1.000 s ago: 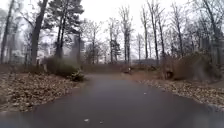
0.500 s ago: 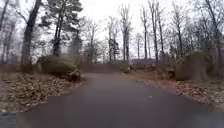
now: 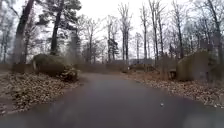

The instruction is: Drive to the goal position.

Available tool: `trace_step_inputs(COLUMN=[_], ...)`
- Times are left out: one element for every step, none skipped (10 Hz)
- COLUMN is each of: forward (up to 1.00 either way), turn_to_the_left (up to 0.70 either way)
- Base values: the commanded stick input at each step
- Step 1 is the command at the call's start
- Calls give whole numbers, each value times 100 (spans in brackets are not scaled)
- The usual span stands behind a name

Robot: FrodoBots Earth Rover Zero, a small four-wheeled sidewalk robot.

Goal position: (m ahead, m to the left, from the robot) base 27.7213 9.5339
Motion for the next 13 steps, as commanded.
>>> trace_step_inputs(forward=[100,100,100,100,100,100,100,100,100,100,100,100,100], turn_to_the_left=[0,22,40,40,38,12,0,0,0,0,0,0,0])
